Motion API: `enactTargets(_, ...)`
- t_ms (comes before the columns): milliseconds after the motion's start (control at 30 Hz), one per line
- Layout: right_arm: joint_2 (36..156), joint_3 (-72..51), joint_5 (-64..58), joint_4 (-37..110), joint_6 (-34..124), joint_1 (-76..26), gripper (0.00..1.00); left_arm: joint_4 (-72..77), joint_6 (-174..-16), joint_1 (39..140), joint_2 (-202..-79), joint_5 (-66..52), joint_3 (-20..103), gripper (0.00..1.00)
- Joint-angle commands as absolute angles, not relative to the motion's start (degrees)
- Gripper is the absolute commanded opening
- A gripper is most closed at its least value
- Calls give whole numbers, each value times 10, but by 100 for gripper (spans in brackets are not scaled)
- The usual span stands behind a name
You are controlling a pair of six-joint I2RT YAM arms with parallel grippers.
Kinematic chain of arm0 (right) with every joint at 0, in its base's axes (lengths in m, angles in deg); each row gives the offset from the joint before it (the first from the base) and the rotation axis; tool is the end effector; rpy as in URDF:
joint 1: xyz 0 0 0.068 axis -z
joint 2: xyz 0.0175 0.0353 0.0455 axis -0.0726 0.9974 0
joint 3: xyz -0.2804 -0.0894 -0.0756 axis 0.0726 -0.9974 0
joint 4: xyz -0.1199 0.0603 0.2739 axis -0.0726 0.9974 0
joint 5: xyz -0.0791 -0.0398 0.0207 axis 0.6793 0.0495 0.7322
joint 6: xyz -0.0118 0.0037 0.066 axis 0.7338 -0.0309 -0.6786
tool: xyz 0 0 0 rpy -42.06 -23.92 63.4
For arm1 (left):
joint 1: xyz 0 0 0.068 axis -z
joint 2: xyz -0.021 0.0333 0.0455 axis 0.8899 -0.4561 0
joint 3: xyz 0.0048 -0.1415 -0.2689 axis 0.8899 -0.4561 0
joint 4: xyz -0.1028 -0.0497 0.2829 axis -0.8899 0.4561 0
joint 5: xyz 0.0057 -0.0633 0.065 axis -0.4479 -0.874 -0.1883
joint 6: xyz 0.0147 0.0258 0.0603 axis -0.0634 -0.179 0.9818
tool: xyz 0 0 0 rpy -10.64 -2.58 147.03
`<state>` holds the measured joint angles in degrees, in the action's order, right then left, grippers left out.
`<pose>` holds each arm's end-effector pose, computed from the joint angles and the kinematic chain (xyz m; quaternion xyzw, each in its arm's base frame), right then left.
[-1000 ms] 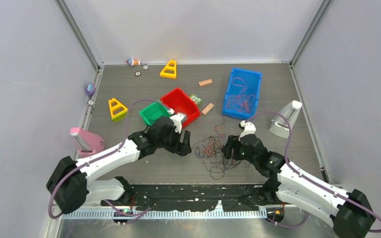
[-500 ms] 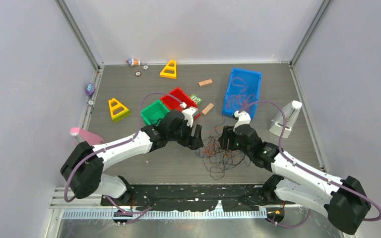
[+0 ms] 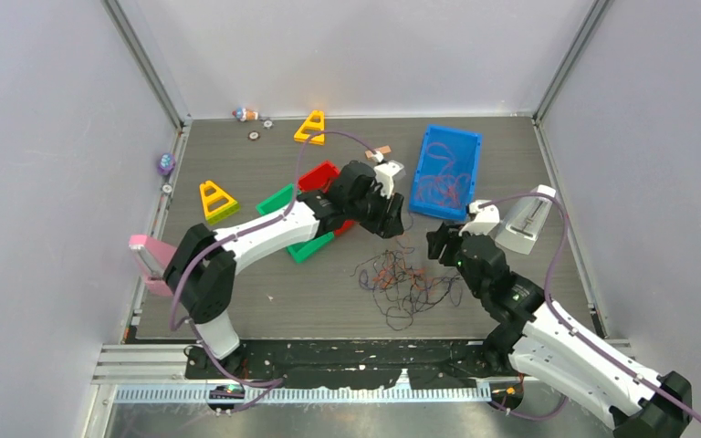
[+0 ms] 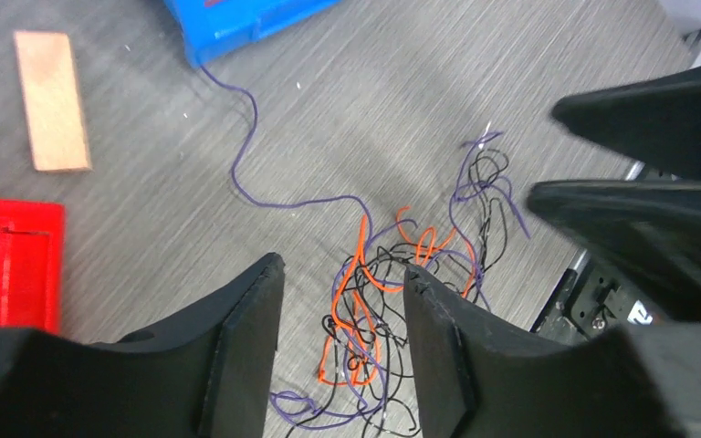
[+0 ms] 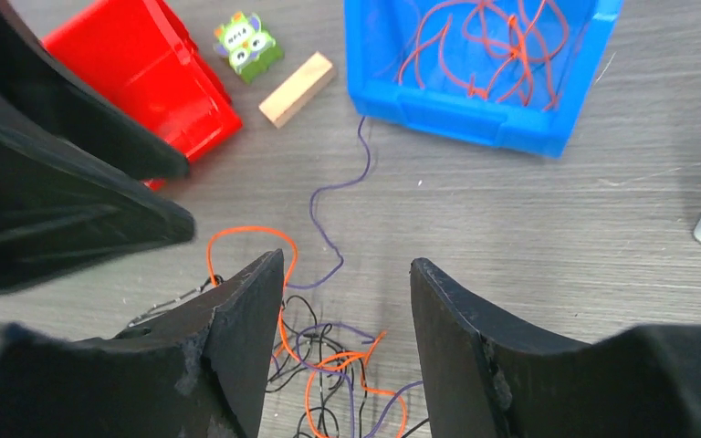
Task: Untangle the cables
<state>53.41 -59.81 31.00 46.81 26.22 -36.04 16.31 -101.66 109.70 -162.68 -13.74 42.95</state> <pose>0.1667 0.1100 0.2485 0.0223 0.8213 0.1346 0.5540 0.2988 -0.3392 0.2735 0.2790 0.8368 -0.3433 0.3227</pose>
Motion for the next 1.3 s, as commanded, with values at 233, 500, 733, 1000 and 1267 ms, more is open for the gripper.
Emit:
enactTargets(233, 510, -620, 275, 432, 280, -356, 79, 136, -1022, 1100, -1689, -240, 434, 27)
enactTargets(500, 584, -696, 74, 223, 288, -355, 88, 124, -1016, 1095, -1633, -257, 420, 0)
enactTargets(733, 688, -711, 22, 75, 313, -356, 95, 73, -1089, 1093, -1594, -356, 414, 0)
enactTargets(1000, 780, -745, 101, 45, 216, -358, 66, 68, -1128, 1069, -1518, -400, 462, 0)
enactTargets(1267, 732, -763, 139, 178, 162, -358, 44, 189, -1144, 1002, -1459, -391, 641, 0)
